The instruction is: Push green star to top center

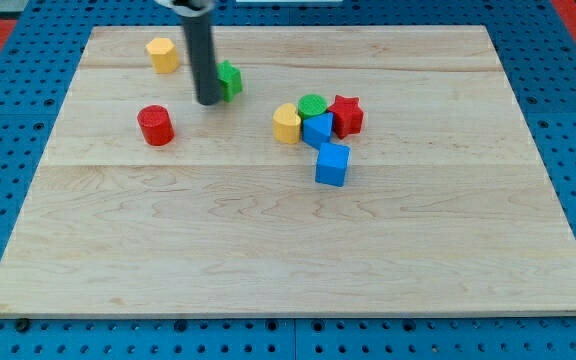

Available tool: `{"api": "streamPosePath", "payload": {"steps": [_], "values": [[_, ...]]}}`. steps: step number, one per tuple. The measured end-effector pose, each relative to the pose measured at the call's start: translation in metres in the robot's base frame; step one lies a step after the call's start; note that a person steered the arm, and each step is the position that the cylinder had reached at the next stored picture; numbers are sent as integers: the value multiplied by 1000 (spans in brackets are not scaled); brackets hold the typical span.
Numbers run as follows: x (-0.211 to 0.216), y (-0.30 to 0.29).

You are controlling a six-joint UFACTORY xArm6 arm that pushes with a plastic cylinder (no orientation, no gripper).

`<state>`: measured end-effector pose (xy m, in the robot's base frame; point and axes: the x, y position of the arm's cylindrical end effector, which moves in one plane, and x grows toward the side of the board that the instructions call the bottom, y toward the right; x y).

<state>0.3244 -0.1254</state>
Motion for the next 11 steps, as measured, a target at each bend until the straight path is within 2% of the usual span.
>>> {"api": "streamPosePath", "payload": {"steps": [1,2,4,5,6,8,9,11], "values": [[-35,2],[-39,42],[-30,-16],[2,0],[10,27],[-15,113],[-29,125],[-26,121]]}}
